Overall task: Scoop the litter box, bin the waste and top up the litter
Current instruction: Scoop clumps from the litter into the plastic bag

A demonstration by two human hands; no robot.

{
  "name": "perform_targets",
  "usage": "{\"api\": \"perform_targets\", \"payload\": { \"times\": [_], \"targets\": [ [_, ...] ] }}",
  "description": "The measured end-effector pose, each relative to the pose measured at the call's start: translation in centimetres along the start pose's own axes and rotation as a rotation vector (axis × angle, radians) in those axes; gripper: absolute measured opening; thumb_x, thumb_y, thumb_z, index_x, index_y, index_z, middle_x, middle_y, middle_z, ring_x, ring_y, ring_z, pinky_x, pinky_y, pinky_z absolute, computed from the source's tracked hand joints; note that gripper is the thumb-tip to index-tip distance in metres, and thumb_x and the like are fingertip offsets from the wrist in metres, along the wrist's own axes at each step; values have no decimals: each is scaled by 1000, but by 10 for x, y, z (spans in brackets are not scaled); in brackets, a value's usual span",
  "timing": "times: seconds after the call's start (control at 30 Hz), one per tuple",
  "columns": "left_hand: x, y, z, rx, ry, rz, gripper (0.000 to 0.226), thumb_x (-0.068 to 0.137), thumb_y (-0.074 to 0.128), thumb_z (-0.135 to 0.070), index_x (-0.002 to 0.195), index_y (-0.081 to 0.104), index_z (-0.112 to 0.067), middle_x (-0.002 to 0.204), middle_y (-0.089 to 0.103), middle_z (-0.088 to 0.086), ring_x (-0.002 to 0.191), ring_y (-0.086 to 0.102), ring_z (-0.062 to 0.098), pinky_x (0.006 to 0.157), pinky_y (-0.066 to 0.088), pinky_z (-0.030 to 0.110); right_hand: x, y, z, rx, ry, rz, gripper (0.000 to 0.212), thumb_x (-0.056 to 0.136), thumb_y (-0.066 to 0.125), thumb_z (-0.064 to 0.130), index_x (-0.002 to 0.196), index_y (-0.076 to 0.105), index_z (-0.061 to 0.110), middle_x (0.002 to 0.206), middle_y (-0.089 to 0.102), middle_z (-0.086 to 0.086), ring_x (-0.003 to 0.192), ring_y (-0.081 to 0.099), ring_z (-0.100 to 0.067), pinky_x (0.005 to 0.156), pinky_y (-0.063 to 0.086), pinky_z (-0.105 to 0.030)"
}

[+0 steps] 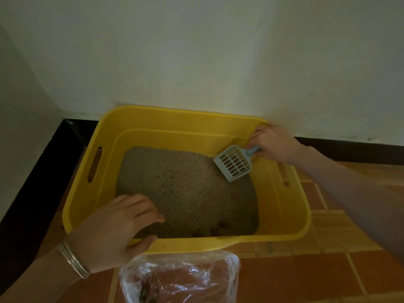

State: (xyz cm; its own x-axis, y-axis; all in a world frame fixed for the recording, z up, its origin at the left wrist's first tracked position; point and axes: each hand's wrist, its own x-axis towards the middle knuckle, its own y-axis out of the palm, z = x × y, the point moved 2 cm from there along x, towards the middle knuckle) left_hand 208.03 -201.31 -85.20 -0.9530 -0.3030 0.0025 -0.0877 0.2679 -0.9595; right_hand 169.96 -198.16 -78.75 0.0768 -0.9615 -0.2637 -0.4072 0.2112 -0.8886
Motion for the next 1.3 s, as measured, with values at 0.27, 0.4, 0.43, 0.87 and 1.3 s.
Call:
{"api": "perform_targets", "payload": {
  "times": [0.27,0.4,0.43,0.87,1.3],
  "targets": [
    [-2,10,6,-22,-32,63,32,90,42,-56,119,49,-45,117,44,-26,112,42,0,93,38,23,33,3,5,-79,-179,-33,23,55,80,13,73,70,25,72,68,8,75,61,-20,66,44,-29],
    [0,7,5,-16,-39,78,29,89,47,-53,116,52,-44,114,47,-24,109,46,3,90,40,24,47,-10,6,-81,-241,36,28,74,69,20,101,70,27,98,68,7,100,57,-20,81,40,-32],
    [0,7,5,-19,-41,81,29,89,46,-54,115,52,-44,114,47,-24,109,46,3,90,40,25,50,-12,6,-80,-247,61,28,80,65,25,108,67,28,104,67,8,106,54,-19,86,39,-32],
    [-3,-1,2,-22,-36,95,28,89,48,-51,115,52,-43,113,48,-24,108,46,2,89,40,22,46,2,17,170,-302,247,33,74,73,34,106,67,30,106,66,9,99,57,-12,79,47,-34],
    [-4,-7,-5,-24,-23,91,27,90,45,-51,114,54,-41,112,49,-23,109,47,2,90,37,22,2,39,38,490,-214,363,31,77,71,30,107,66,28,103,62,14,97,53,-5,83,44,-30]
  ]
}}
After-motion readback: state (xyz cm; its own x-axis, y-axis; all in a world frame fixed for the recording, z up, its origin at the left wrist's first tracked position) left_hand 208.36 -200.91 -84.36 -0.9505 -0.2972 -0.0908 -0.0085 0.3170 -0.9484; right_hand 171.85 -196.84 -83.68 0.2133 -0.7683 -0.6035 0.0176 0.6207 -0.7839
